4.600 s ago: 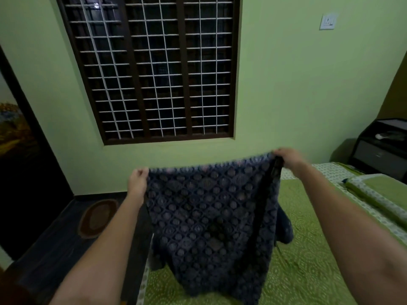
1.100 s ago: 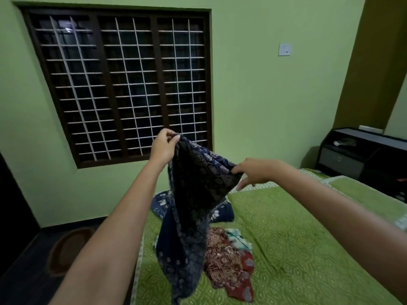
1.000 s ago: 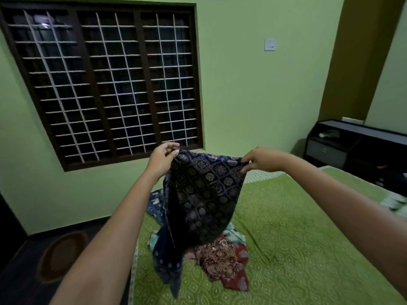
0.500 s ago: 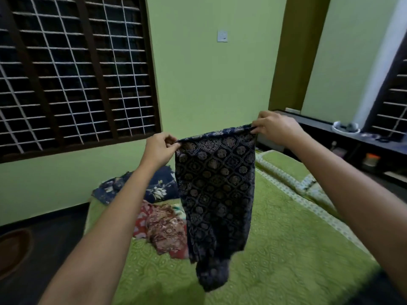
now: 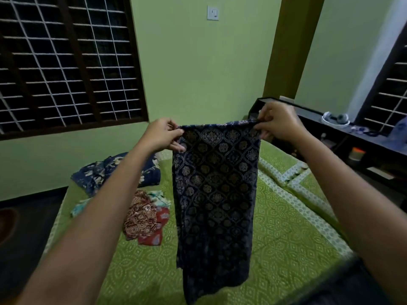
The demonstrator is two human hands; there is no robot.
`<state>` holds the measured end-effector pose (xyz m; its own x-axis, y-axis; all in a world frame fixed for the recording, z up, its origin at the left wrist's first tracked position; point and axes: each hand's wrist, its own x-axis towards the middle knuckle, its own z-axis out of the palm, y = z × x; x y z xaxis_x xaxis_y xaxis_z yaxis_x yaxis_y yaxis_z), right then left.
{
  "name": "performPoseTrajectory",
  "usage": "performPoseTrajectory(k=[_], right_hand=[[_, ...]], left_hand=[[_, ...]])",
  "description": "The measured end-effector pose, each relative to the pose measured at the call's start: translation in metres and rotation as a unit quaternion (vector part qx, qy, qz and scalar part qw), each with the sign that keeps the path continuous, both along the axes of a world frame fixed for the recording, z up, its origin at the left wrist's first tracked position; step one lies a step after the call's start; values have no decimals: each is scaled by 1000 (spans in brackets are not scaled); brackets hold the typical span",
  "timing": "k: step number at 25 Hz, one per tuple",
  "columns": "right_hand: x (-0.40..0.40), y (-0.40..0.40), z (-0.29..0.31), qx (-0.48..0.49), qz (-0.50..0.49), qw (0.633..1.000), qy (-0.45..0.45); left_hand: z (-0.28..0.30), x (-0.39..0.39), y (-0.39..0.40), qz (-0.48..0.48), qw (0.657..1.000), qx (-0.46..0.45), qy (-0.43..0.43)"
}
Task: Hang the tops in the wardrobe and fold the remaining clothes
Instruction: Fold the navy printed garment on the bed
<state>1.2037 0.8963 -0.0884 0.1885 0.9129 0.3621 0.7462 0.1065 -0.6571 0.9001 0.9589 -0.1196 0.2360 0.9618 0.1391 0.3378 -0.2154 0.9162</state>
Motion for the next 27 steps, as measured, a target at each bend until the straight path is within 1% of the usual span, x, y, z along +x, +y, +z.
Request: performPoseTrajectory(k=[1, 2, 3, 5, 6, 7, 8, 9, 11, 13, 15, 17, 20, 23, 25, 27], right_hand=[[12, 19, -7, -1, -7, 999, 45], [22, 42, -21, -33, -18, 998, 53], [34, 72, -40, -88, -28, 996, 19], [53, 131, -86, -211, -49, 974, -63], [60, 160, -106, -236, -60, 967, -74], [66, 185, -121, -243, -69, 966, -57], [73, 211, -129, -234, -82, 968, -24], [79, 234, -132, -202, -96, 975, -5], [94, 274, -128, -107, -121, 987, -24], [107, 302, -120, -38, -132, 989, -54], [117, 313, -122, -1, -133, 990, -50], [126, 310, -142, 11, -129, 990, -49], [140, 293, -219, -35, -108, 992, -54], [150, 267, -331, -120, -80, 988, -57], [155, 248, -415, -192, -65, 978, -49], [158, 225, -499, -267, -39, 962, -44]], left_hand=[[-5, 16, 20, 3, 1000, -23, -7], [-18, 33, 42, 7, 999, -51, 9], [-40, 52, 69, 12, 996, -80, 39], [-92, 84, 123, 32, 988, -123, 87], [-114, 99, 151, 46, 986, -130, 96], [-131, 111, 177, 65, 985, -127, 98], [-141, 124, 203, 84, 985, -113, 97], [-144, 135, 225, 101, 987, -85, 95], [-136, 152, 262, 123, 987, -3, 105], [-120, 164, 287, 131, 983, 68, 110], [-119, 171, 297, 130, 980, 118, 97], [-140, 175, 294, 119, 977, 140, 107], [-217, 179, 278, 89, 978, 107, 155], [-324, 182, 251, 45, 973, 43, 220], [-401, 182, 229, -1, 962, 1, 272], [-478, 181, 201, -50, 936, -27, 348]])
